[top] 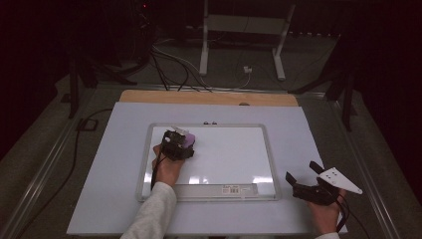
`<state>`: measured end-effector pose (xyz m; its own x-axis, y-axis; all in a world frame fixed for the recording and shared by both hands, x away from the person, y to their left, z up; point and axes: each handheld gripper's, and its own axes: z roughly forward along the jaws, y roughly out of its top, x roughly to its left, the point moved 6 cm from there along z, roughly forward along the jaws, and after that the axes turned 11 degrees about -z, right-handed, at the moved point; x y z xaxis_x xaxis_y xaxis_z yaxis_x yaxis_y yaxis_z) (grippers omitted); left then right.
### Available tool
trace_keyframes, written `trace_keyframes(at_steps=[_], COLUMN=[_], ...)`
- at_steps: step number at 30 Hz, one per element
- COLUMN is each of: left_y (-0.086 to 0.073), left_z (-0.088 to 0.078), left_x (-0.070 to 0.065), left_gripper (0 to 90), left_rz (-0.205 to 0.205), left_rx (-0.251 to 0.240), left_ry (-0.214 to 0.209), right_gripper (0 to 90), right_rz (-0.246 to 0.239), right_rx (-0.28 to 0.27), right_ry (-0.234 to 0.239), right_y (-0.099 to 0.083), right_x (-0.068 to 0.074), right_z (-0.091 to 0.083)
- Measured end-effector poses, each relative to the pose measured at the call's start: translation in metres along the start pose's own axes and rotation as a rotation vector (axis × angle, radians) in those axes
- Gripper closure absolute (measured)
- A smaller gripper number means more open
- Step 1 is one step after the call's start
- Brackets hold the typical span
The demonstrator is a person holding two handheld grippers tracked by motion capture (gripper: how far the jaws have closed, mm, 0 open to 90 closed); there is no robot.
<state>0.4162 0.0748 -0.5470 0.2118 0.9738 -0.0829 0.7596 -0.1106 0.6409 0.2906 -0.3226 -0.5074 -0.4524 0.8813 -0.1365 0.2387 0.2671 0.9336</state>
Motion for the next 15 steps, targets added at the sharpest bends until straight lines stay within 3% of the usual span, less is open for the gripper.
trace_keyframes(at_steps=[15], left_y=[0.001], left_z=[-0.001], left_x=[0.027], left_gripper=[41.5], left_rz=[-0.057], left_rx=[-0.008], left_ry=[0.044], right_gripper=[0.6], right_rz=[0.003], right_rx=[0.001], right_ry=[0.002], right_y=[0.0], right_x=[0.0], right_z=[0.0])
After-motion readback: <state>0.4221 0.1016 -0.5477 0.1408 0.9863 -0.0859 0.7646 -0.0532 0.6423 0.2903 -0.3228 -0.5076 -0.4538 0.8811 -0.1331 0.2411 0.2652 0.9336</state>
